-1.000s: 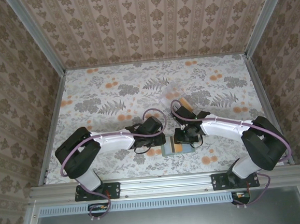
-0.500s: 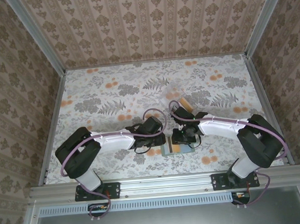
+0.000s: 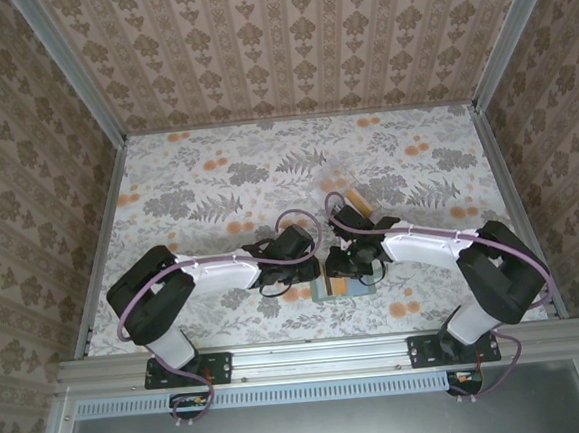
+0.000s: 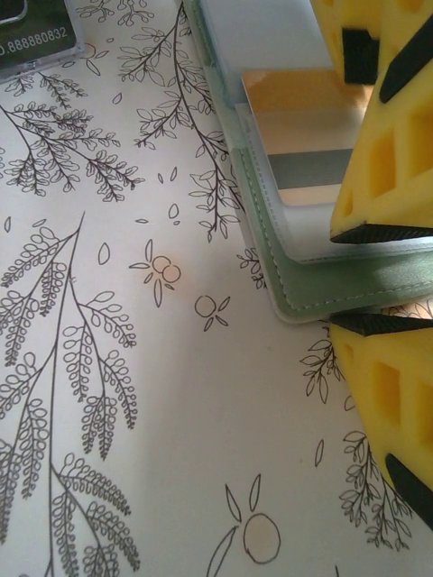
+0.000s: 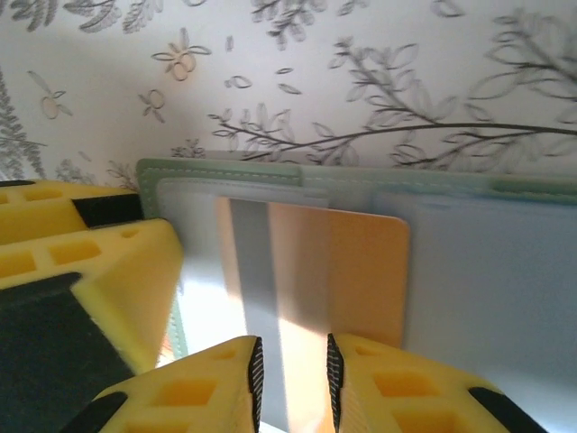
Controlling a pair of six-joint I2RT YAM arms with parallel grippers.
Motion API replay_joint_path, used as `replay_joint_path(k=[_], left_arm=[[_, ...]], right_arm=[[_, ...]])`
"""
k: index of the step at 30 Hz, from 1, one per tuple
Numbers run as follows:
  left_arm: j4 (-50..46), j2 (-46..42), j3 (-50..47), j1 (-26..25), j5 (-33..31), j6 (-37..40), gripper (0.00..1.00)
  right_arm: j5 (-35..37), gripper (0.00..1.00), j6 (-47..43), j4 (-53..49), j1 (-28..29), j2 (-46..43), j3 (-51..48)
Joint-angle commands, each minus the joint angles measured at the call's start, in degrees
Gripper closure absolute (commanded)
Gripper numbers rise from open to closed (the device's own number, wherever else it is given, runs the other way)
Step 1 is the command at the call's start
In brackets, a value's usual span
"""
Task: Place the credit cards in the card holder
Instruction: Insert the credit card into the card slot.
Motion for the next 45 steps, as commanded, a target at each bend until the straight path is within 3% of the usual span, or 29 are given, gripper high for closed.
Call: replay_joint_path(k=[1,37,45], left_arm=[[0.56,0.68,-0.79,-0.56,-0.14,-1.00,0.70],[1.28,0.93,-0.69,-0.74,0.13,-1.53,0.68],[0.30,0.62,-0.62,-0.70,-0.59,-1.86,0.68]], right_arm=[[6.00,0.69,-0.23,-5.84,0.04,-2.29,0.85],[-5.83,0.73,2.35,5.65,1.27,4.17,1.08],[-4.43,0.72,1.75,3.90,1.32,3.56,1.22]])
